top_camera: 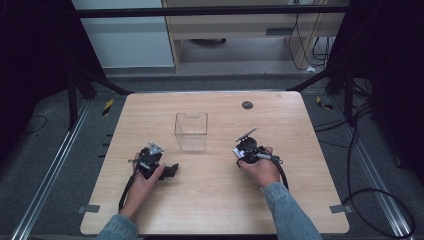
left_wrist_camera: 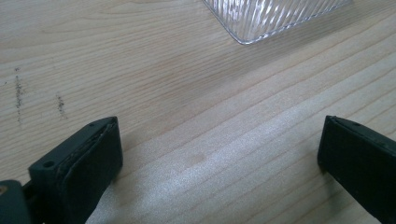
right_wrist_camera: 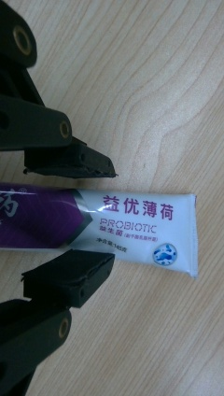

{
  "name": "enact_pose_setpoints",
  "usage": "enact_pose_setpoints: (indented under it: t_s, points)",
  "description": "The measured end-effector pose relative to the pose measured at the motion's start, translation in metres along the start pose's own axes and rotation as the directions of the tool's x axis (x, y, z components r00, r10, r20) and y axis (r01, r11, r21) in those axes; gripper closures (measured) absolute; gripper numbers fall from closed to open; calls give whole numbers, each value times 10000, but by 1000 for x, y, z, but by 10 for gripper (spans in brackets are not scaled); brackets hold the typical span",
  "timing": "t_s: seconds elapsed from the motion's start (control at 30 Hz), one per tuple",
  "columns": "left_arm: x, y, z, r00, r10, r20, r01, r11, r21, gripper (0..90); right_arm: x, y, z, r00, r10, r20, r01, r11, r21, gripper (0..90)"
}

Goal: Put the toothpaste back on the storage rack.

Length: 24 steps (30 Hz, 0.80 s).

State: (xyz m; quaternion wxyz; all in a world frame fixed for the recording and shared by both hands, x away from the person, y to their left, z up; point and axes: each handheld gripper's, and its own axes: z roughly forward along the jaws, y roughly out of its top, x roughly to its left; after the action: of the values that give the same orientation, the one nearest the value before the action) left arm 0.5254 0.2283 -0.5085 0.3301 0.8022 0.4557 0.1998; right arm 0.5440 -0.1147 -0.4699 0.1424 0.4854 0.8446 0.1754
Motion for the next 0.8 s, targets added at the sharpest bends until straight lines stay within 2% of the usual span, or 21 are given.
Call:
enact_pose_setpoints:
  t_s: [0.27, 0.47, 0.57, 0.63, 0.8]
  points:
    - [0, 0, 0, 10000, -2, 2, 2, 10000, 0, 0, -4, -1, -1, 10000, -17, -21, 17, 10000, -44, 601]
    - [0, 0, 0, 10000, 1, 3, -1, 10000, 0, 0, -5, 0, -1, 9998, 86, -166, -86, 10000, 6, 610]
    - [0, 0, 0, 10000, 20, 0, -20, 10000, -1, 0, -4, 0, -1, 9997, 187, -127, -186, 9998, 63, 610]
    - [0, 0, 0, 10000, 19, 1, -19, 10000, -2, 0, -4, 0, 0, 10000, -8, -60, 9, 10000, 32, 609]
    - [0, 0, 0, 10000, 0, 11, 0, 10000, -1, 0, -3, 0, 1, 10000, 60, 34, -60, 10000, 7, 594]
